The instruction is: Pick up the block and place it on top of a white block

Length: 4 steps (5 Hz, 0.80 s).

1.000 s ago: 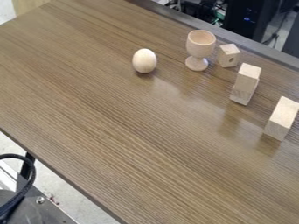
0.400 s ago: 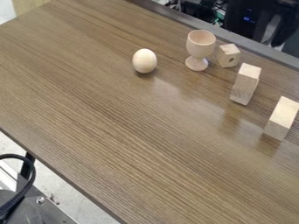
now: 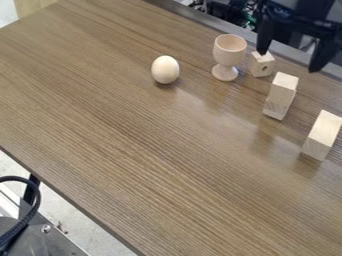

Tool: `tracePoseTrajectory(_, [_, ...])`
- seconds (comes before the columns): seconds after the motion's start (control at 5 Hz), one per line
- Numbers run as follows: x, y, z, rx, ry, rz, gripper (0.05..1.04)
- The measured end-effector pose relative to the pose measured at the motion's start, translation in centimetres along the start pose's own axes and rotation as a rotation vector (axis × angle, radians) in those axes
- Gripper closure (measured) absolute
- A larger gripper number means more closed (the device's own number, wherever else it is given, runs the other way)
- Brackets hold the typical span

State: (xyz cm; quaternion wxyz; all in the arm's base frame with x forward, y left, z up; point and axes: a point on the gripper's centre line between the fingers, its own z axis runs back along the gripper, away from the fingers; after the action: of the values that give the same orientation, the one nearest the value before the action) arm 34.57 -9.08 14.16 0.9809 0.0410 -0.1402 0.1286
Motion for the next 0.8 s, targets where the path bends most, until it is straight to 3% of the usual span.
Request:
tracePoseTrajectory(0.4, [-0.5,-0.8,-2.3,-0.008,0.057,0.008,0.084])
tracePoseTrajectory(0.8, [0.5,-1.2,-4.6,0.003,0.098,0.005,0.084])
